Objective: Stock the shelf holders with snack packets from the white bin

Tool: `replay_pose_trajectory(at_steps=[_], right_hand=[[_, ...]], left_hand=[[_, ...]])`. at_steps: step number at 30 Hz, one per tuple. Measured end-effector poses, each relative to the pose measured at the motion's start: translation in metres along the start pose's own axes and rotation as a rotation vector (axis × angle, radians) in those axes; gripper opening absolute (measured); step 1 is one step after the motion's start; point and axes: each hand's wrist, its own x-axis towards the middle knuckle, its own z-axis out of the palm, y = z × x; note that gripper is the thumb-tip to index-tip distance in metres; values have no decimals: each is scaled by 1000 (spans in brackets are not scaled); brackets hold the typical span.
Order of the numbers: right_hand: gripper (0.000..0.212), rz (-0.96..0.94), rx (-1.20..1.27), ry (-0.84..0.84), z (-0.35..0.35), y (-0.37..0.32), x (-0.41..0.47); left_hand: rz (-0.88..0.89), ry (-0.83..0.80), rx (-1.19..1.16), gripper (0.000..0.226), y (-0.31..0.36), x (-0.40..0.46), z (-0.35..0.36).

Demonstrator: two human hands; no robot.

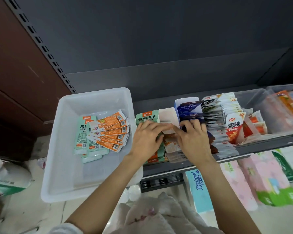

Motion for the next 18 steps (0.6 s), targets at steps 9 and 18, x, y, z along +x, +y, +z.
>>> replay_pose_trajectory(at_steps=[9, 18], right_hand=[[20, 34, 340, 144, -31, -40, 17], [39, -207, 475, -418, 18, -172, 88]], left_hand=[[24, 248, -159, 20, -32, -38, -40], [-674, 41, 67, 30, -165, -82, -62]])
